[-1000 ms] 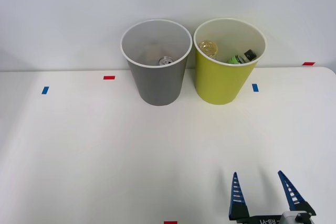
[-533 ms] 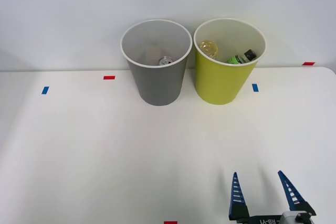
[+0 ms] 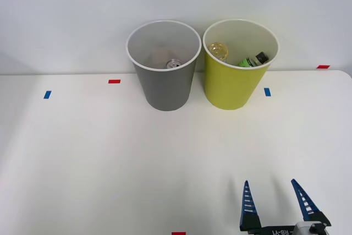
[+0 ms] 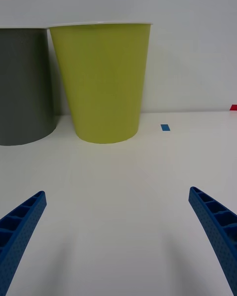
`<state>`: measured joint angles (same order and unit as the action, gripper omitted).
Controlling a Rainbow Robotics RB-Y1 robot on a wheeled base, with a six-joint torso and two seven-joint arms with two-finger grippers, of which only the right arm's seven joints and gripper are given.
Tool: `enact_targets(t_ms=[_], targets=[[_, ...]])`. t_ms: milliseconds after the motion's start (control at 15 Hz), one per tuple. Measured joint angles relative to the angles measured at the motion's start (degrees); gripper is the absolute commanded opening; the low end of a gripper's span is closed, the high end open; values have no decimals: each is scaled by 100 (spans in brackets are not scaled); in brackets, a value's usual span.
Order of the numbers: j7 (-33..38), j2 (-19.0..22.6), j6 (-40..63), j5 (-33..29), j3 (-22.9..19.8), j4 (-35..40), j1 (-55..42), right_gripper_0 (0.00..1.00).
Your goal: Put cans in the gray bin, plastic bottles in the light green bin
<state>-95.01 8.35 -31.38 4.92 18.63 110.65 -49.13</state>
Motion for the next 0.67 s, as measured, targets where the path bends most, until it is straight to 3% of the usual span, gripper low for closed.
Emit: enact_targets(t_ms=[667], targets=[[0,0,0,0,0,0,0,100]])
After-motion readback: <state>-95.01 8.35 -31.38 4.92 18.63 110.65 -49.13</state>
